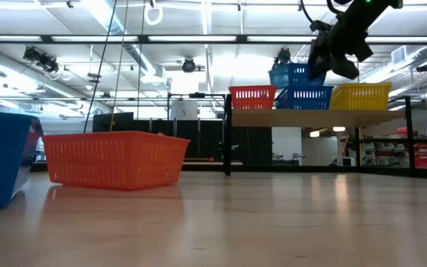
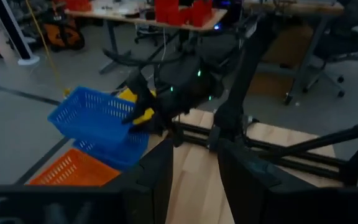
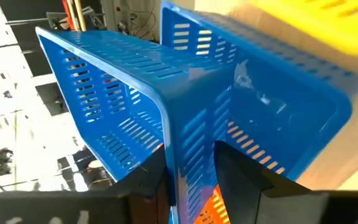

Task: Stack baskets on shelf by color
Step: Stack the right blue basket on top of the blue basket on the shelf

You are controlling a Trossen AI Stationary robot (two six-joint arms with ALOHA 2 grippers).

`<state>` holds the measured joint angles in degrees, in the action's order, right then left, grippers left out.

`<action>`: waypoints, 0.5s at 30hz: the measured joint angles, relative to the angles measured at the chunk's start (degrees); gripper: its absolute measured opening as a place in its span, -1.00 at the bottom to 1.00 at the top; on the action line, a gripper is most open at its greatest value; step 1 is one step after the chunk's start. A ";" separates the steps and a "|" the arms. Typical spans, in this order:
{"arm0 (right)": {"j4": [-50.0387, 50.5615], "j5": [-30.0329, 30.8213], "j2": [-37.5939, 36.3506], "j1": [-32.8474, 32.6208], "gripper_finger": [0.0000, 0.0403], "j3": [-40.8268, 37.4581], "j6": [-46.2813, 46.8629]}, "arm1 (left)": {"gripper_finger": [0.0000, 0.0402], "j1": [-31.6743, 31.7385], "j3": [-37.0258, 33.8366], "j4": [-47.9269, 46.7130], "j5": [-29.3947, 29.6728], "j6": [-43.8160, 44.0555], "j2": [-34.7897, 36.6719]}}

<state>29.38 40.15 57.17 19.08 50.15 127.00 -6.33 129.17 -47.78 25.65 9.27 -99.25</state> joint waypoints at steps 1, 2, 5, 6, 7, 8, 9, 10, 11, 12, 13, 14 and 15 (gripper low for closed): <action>0.07 -0.38 0.00 0.20 -0.40 0.01 -0.72 | -0.34 0.00 0.34 0.11 0.01 -0.12 0.24; 0.13 -0.92 0.00 0.40 -0.39 0.01 -1.29 | -0.34 0.00 0.63 0.82 0.02 -0.12 0.38; 0.68 -2.87 0.00 0.60 -0.33 0.02 -2.46 | -0.34 0.00 2.04 0.67 0.52 -0.77 0.39; 0.97 -3.40 0.00 0.59 -0.31 0.01 -2.52 | -0.34 0.00 2.48 0.73 0.72 -1.45 0.35; 1.31 -3.77 0.00 0.55 -0.28 0.01 -2.55 | -0.34 0.00 2.57 1.08 1.00 -2.33 0.38; 1.54 -4.11 0.00 0.58 -0.25 0.02 -2.66 | -0.34 0.00 2.63 1.36 1.21 -2.69 0.40; 1.79 -4.43 0.00 0.58 -0.22 0.02 -2.67 | -0.34 0.00 2.64 1.40 1.31 -2.82 0.40; 2.09 -4.66 0.00 0.58 -0.19 0.01 -2.64 | -0.34 0.00 2.64 1.28 1.31 -2.84 0.38; 2.28 -4.77 0.00 0.56 -0.15 0.02 -2.58 | -0.34 0.00 2.61 1.20 1.31 -2.83 0.35; 2.35 -4.87 0.00 0.55 -0.11 0.01 -2.50 | -0.34 -0.06 2.61 1.17 1.29 -2.86 0.35; 2.27 -4.86 0.00 0.53 -0.08 0.01 -2.50 | -0.34 -0.24 2.61 1.20 1.30 -2.93 0.35; 2.10 -4.86 0.00 0.53 -0.04 0.02 -2.50 | -0.34 -0.40 2.61 1.22 1.31 -3.07 0.35; 1.99 -4.86 0.00 0.53 -0.01 0.00 -2.50 | -0.34 -0.56 2.61 1.24 1.31 -3.28 0.35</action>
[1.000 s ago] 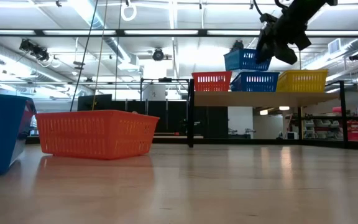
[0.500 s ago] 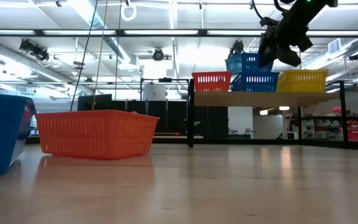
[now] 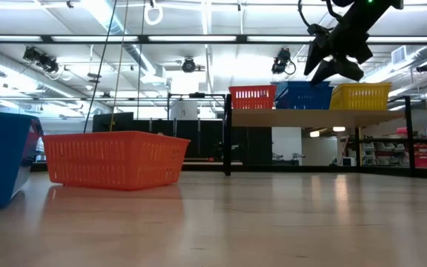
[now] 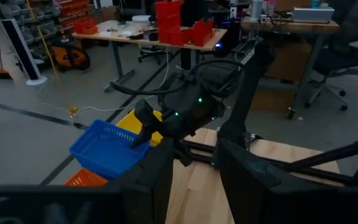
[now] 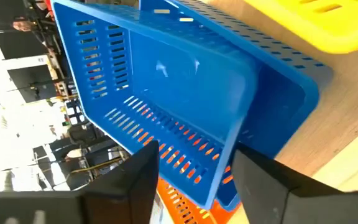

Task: Stack baskets on shelf by color
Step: Stack the right blue basket on top of the blue basket on the shelf

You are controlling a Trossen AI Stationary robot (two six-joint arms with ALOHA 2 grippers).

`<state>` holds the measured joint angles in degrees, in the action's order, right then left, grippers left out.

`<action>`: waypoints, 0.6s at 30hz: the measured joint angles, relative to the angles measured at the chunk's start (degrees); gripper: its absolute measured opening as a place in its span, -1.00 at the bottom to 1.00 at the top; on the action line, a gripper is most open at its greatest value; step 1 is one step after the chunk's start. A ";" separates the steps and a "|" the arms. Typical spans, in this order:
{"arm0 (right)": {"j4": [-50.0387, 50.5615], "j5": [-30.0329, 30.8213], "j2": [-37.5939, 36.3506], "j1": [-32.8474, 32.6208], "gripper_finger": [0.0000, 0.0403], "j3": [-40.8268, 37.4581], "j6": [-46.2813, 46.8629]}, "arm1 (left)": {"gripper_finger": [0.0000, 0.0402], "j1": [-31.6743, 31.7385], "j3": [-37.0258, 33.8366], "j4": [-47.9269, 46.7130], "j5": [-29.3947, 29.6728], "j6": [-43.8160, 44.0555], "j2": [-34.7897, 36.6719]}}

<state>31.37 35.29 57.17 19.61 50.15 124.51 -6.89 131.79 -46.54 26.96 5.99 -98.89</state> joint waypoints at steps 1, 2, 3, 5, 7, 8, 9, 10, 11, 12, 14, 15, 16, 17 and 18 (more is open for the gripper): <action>-0.07 0.00 0.00 -0.02 0.03 0.00 0.00 | -0.34 -0.16 0.00 -0.04 -0.01 -0.45 0.00; -0.40 0.09 0.00 -0.02 0.06 0.02 -0.02 | -0.34 -0.34 0.00 -0.07 -0.02 -0.91 0.00; -1.01 0.27 0.00 -0.02 0.09 0.02 -0.16 | -0.34 -0.52 0.00 -0.07 -0.02 -1.55 0.00; -3.07 0.63 0.00 -0.02 0.14 0.01 -1.32 | -0.34 -0.77 0.00 0.01 -0.01 -2.45 0.00; -6.42 0.63 0.00 -0.02 0.17 0.00 -4.12 | -0.34 -0.86 0.00 -0.04 -0.07 -2.68 0.00; -8.39 0.63 0.00 -0.02 0.17 0.02 -5.75 | -0.34 -0.84 0.00 -0.04 -0.09 -2.74 0.00; -10.54 0.63 0.00 -0.02 0.18 0.02 -7.41 | -0.34 -0.81 0.00 -0.03 -0.04 -2.81 0.00; -12.61 0.63 0.00 -0.02 0.18 0.02 -8.88 | -0.34 -0.79 0.00 -0.02 -0.04 -2.83 0.00; -15.04 0.63 0.00 -0.02 0.18 0.01 -10.61 | -0.34 -0.79 0.00 0.00 -0.02 -2.83 0.00; -17.22 0.63 0.00 -0.02 0.17 0.02 -12.39 | -0.34 -0.79 0.00 -0.02 -0.02 -3.03 0.00; -20.35 0.27 -0.02 -0.02 0.17 0.02 -15.31 | -0.34 -0.79 0.00 -0.03 -0.03 -4.03 0.00; -21.22 -0.36 -0.02 -0.02 0.17 0.02 -16.19 | -0.34 -0.79 0.00 -0.02 -0.03 -4.76 0.00; -21.58 -1.17 -0.02 -0.05 0.17 0.02 -16.52 | -0.34 -0.80 0.00 0.00 -0.03 -5.13 0.00; -21.62 -2.25 -0.02 -0.17 0.17 0.02 -16.55 | -0.34 -0.81 0.00 -0.01 -0.04 -5.39 0.00; -21.60 -3.27 -0.02 -0.45 0.17 0.02 -16.58 | -0.34 -0.81 0.00 -0.02 -0.06 -5.61 0.00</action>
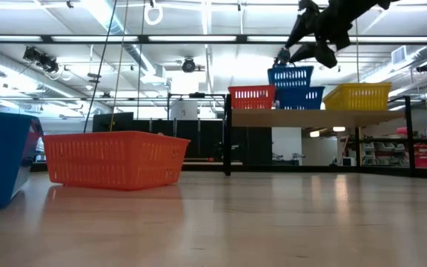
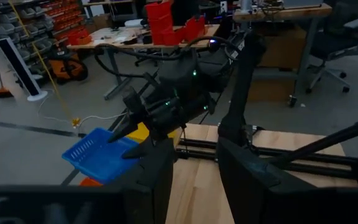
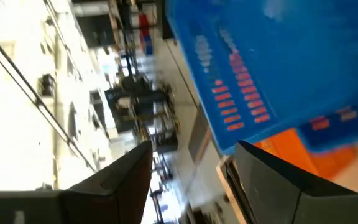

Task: Stack baskets on shelf by color
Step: Stack the right blue basket on top of the blue basket on the shelf

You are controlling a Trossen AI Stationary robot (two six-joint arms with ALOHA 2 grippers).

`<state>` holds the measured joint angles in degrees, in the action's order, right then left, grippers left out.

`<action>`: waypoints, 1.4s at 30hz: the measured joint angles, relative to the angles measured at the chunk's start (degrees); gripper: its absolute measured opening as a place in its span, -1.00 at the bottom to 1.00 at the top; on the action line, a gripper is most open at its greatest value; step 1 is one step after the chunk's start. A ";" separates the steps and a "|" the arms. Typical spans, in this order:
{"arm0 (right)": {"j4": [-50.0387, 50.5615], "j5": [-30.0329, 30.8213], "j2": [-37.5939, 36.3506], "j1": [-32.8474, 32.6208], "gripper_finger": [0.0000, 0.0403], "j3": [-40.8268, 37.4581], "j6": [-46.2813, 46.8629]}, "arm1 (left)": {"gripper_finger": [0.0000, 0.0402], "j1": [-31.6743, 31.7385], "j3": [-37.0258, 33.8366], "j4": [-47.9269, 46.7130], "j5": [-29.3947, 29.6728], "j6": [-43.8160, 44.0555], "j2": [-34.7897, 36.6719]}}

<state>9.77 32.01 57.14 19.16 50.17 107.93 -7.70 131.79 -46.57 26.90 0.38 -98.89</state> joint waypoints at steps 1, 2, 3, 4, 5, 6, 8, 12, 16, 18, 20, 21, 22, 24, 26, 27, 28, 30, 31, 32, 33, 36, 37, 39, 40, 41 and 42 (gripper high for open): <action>0.06 -0.87 0.00 -0.42 0.17 0.00 -0.01 | -0.34 0.05 0.00 0.00 0.01 -0.09 -0.02; 0.08 -1.68 0.00 -0.96 0.17 0.00 -0.03 | -0.34 0.21 0.00 0.02 0.02 -0.11 -0.02; 0.07 -2.20 0.00 -1.59 0.16 0.00 -0.09 | -0.34 0.43 0.00 0.04 0.02 -0.13 -0.02; 0.10 -2.59 0.00 -2.21 0.16 0.00 -0.12 | -0.34 0.58 0.00 0.04 0.03 -0.15 -0.02; 0.07 -2.79 0.00 -2.89 0.16 0.00 -0.14 | -0.34 0.83 0.00 0.09 0.04 -0.17 -0.02; -0.11 -2.97 0.00 -3.44 0.16 0.00 -0.26 | -0.34 1.12 0.00 0.21 0.03 -0.20 -0.02; -1.52 -3.30 0.00 -4.30 0.16 0.00 -1.59 | -0.34 1.76 0.00 0.80 0.02 -0.22 -0.02; -7.90 -4.41 -0.13 -4.92 0.16 0.00 -8.91 | -0.34 3.65 0.00 1.77 0.04 -1.66 -0.02; -11.61 -6.61 -1.36 -3.89 0.16 0.00 -18.71 | -0.34 5.09 0.00 2.19 0.06 -1.11 -0.04; -11.43 -6.72 -2.21 -2.82 0.15 0.00 -23.39 | -0.34 5.38 0.00 2.21 0.06 -1.08 -0.04; -11.78 -8.21 -3.18 -1.80 0.14 0.00 -28.08 | -0.34 5.45 0.00 2.55 0.04 -1.36 -0.07; -12.00 -9.84 -3.75 -1.32 0.14 0.05 -30.39 | -0.34 5.72 0.00 3.18 0.02 -1.84 -0.07; -11.92 -11.81 -4.21 -0.88 0.13 0.31 -32.78 | -0.34 5.88 0.00 4.03 -0.02 -2.53 -0.08; -11.89 -16.64 -5.08 -0.27 0.12 1.27 -37.92 | -0.34 6.37 0.00 6.54 -0.10 -4.06 -0.14; -11.16 -21.62 -5.99 0.27 0.11 2.59 -43.47 | -0.34 7.28 0.00 9.26 -1.47 -5.32 -0.20; -9.75 -23.86 -6.40 0.58 0.11 3.43 -46.25 | -0.34 7.95 0.00 10.20 -3.15 -5.61 -0.20; -7.62 -25.82 -6.73 0.84 0.11 4.45 -49.33 | -0.34 8.67 0.00 10.96 -4.97 -5.59 -0.22; -1.92 -29.39 -7.07 1.24 0.10 6.78 -57.40 | -0.34 10.39 0.02 11.54 -8.40 -5.03 -0.75; 1.86 -30.82 -7.16 1.44 0.10 8.20 -61.55 | -0.34 11.38 -0.01 10.98 -9.89 -3.90 -0.98; 5.88 -31.78 -7.19 1.58 0.10 9.71 -65.13 | -0.34 12.35 -0.01 10.66 -11.73 -2.86 -1.60; 9.58 -32.12 -7.17 1.66 0.10 11.28 -67.93 | -0.34 13.22 0.00 11.06 -14.00 -1.72 -2.16; 20.25 -31.96 -7.01 1.66 0.10 15.77 -73.95 | -0.34 16.00 -0.08 11.05 -21.51 2.98 -3.73; 23.53 -31.56 -6.91 1.66 0.10 17.21 -75.79 | -0.34 16.69 -0.07 11.47 -23.41 4.48 -4.23; 29.71 -29.48 -6.44 1.71 0.10 19.75 -79.85 | -0.34 17.87 -0.07 11.17 -25.96 6.78 -5.36; 32.16 -28.06 -6.16 1.70 0.10 20.93 -81.80 | -0.34 18.17 -0.07 11.24 -26.88 7.13 -6.07; 34.68 -26.74 -5.81 1.71 0.10 21.81 -83.70 | -0.34 18.29 -0.07 10.98 -27.46 7.42 -6.68; 36.84 -25.47 -5.45 1.77 0.10 22.49 -85.64 | -0.34 18.32 -0.07 10.30 -27.68 7.77 -7.13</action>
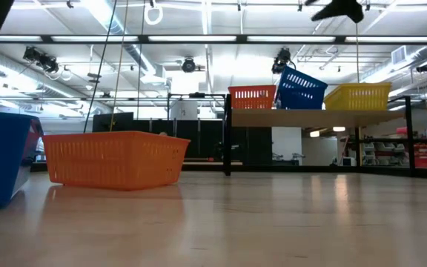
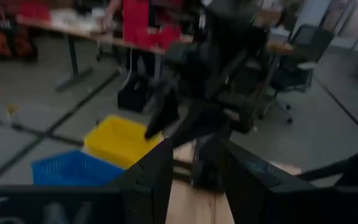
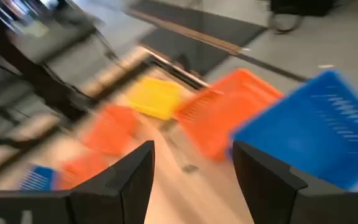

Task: Stack baskets on shelf by color
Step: Stack the right blue basket on top of the blue basket on the shelf

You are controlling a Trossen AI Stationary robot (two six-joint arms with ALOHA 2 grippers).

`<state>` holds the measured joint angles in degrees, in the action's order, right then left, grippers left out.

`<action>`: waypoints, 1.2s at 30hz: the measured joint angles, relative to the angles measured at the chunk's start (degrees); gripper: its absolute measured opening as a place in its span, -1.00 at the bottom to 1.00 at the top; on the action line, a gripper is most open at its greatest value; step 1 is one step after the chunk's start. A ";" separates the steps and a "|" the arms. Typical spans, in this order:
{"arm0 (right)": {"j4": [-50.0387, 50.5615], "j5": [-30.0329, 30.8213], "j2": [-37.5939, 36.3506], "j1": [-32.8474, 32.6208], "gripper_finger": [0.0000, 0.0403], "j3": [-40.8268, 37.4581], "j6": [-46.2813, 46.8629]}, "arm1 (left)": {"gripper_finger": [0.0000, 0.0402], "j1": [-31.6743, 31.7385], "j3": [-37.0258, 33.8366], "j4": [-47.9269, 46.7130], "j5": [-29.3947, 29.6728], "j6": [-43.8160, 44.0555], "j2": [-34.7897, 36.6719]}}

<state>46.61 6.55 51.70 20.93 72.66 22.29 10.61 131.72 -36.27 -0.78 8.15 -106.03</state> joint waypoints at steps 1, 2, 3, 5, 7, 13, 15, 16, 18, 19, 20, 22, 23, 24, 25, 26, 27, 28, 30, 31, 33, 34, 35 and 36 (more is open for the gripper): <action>1.50 0.82 0.43 0.00 0.10 0.53 -2.07 | -0.34 0.00 -0.02 -0.75 -0.07 0.16 -0.38; 2.49 1.38 0.85 0.02 0.10 0.73 -4.14 | -0.34 -0.02 -0.02 -1.07 -0.13 0.21 -0.79; 3.62 1.48 1.25 0.04 0.10 0.74 -5.95 | -0.34 -0.02 0.00 -1.44 -0.17 0.22 -0.90; 5.61 1.51 2.35 0.04 0.10 0.72 -8.93 | -0.34 -0.23 0.00 -3.23 -0.17 0.26 -0.91; 7.35 1.49 3.96 0.09 0.09 0.72 -10.89 | -0.34 -0.37 0.00 -3.88 -0.15 0.28 -0.91; 8.13 2.71 9.68 1.27 0.03 0.70 -14.60 | -0.34 -0.11 0.02 -4.48 0.01 0.03 0.30; 7.87 4.17 11.33 1.56 0.02 0.70 -14.77 | -0.34 -0.09 0.09 -4.46 0.07 -0.21 0.73; 7.77 4.75 12.02 1.82 0.02 0.68 -14.86 | -0.34 0.02 0.09 -4.81 0.07 -0.12 0.97; 7.04 5.64 13.11 2.14 0.01 0.68 -15.20 | -0.34 0.11 0.09 -5.20 0.05 0.04 1.39; 6.43 5.82 13.59 2.38 0.01 0.68 -15.65 | -0.34 0.15 0.09 -5.25 0.09 0.23 1.53; 5.80 5.86 14.07 2.59 0.01 0.68 -16.44 | -0.34 0.10 0.09 -5.03 0.10 0.50 1.61; 4.10 5.89 14.91 3.05 0.01 0.68 -17.96 | -0.34 0.11 0.09 -5.08 0.09 1.66 1.81; 3.38 5.86 15.27 3.30 0.01 0.68 -18.40 | -0.34 0.11 0.09 -5.13 0.10 1.96 1.85; 2.78 5.84 15.65 3.53 0.01 0.68 -18.72 | -0.34 0.05 0.09 -5.12 0.08 2.07 1.87; 2.37 5.69 15.94 3.71 0.01 0.68 -18.99 | -0.34 -0.07 0.09 -5.12 0.08 2.13 1.89; 2.36 5.62 16.39 3.98 0.01 0.68 -19.26 | -0.34 -0.24 0.09 -5.12 0.10 2.07 1.91; 2.42 5.60 16.78 4.09 0.01 0.68 -19.55 | -0.34 -0.33 0.09 -5.12 0.10 1.89 1.91; 2.60 5.57 17.26 4.27 0.01 0.68 -19.83 | -0.34 -0.33 0.09 -5.12 0.07 1.71 1.91; 3.09 5.40 18.12 4.86 0.01 0.66 -20.82 | -0.34 -0.39 0.09 -5.13 0.03 1.52 1.91; 3.10 5.40 18.59 5.16 0.01 0.66 -20.98 | -0.34 -0.39 0.09 -5.12 -0.05 1.58 1.91; 3.03 5.40 19.46 5.80 0.01 0.66 -21.01 | -0.34 -0.33 0.09 -5.11 0.05 1.71 1.91; 2.83 5.39 19.76 6.06 0.01 0.63 -21.01 | -0.34 -0.33 0.09 -5.12 0.07 1.70 1.91; 2.63 5.39 20.16 6.37 0.01 0.63 -21.01 | -0.34 -0.35 0.09 -5.12 0.06 1.70 1.91; 2.36 5.38 20.43 6.58 0.01 0.63 -21.01 | -0.34 -0.47 0.09 -5.12 0.12 1.72 1.91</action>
<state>48.97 11.93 72.13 27.51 73.30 1.28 10.15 131.81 -41.39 -0.67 9.87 -104.12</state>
